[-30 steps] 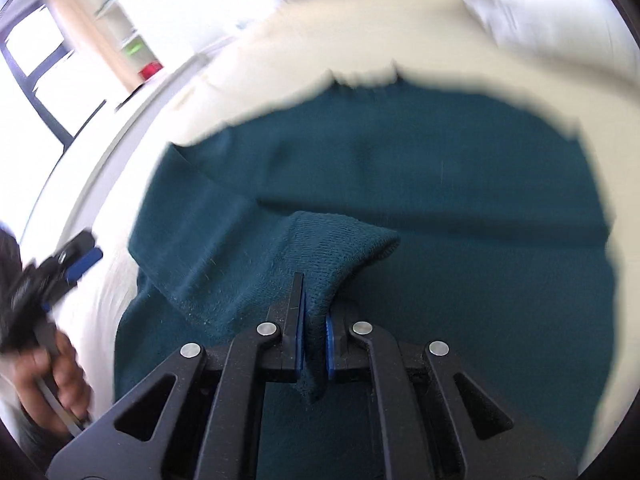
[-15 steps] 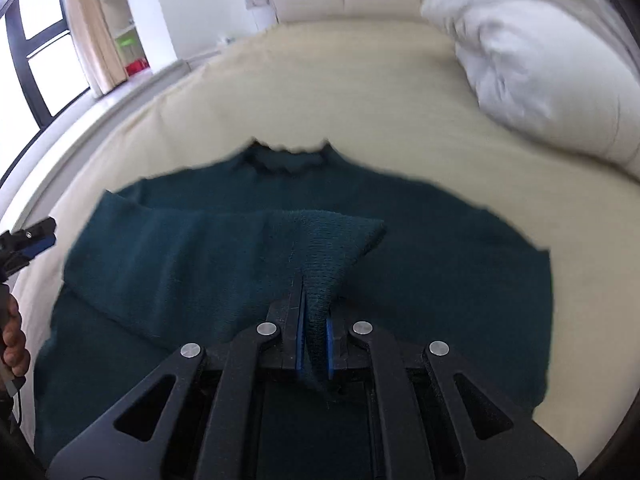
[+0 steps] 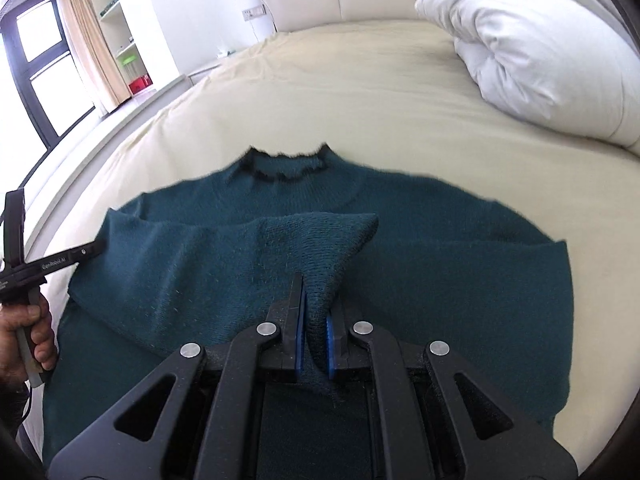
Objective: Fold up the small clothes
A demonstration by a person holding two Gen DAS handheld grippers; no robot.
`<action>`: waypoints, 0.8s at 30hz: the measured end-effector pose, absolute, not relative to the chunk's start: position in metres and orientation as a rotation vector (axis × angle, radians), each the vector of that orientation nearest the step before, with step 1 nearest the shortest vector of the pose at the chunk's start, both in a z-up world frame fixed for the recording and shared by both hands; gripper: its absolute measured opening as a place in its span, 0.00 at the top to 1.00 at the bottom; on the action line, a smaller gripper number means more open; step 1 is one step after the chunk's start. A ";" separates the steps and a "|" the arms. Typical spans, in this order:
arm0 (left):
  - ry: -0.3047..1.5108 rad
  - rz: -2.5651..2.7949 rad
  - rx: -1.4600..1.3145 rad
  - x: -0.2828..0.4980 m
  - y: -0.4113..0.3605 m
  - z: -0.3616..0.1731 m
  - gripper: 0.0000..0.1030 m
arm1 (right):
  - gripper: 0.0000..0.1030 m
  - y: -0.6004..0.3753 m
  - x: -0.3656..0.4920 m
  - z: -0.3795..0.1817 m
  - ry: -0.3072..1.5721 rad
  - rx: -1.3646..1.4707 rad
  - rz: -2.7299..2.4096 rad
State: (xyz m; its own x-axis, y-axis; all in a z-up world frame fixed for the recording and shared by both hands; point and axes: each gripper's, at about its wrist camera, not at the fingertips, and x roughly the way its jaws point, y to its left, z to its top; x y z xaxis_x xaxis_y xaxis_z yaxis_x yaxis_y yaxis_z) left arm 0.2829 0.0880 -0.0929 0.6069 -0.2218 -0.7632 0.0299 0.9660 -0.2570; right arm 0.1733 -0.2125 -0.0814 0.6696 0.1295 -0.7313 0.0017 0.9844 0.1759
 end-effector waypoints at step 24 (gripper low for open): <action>0.917 -0.132 -0.041 0.257 0.069 -0.105 0.68 | 0.85 -0.235 0.201 -0.120 0.988 0.297 0.029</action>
